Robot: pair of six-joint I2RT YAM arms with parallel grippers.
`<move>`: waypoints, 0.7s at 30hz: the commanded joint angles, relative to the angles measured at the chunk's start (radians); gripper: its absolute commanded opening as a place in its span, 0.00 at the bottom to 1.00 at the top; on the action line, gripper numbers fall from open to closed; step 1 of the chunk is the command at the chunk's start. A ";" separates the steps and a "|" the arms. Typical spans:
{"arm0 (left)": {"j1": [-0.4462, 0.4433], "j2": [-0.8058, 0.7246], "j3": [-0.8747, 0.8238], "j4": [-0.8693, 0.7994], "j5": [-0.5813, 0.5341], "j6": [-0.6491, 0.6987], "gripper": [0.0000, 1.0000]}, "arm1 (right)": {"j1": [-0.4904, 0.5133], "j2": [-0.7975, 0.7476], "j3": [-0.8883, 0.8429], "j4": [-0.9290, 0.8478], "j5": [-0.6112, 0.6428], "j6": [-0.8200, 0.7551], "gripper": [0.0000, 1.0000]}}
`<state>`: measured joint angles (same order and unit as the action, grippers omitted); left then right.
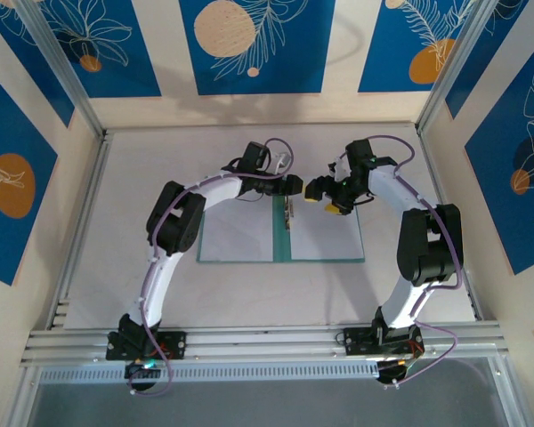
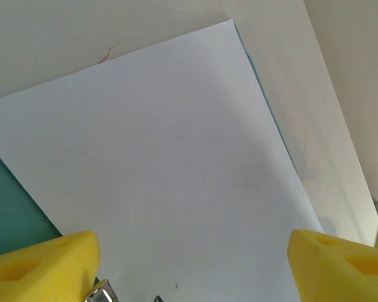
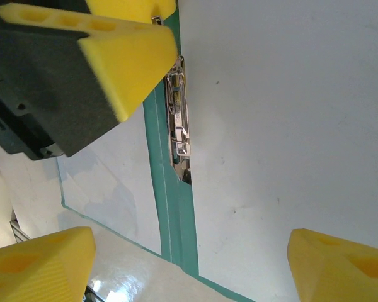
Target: Put the files into the folder
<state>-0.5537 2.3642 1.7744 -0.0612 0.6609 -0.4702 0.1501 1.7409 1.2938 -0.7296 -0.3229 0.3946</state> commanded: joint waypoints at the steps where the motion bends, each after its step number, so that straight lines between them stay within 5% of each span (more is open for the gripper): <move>1: 0.009 -0.069 -0.019 0.040 0.048 -0.017 0.78 | -0.008 -0.036 -0.015 -0.018 -0.036 -0.015 0.81; 21: 0.017 -0.189 -0.183 0.183 0.185 -0.121 0.76 | -0.032 -0.054 -0.037 -0.019 -0.054 -0.022 0.81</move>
<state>-0.5449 2.2395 1.6161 0.0776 0.7914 -0.5755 0.1219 1.7241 1.2690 -0.7269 -0.3454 0.3939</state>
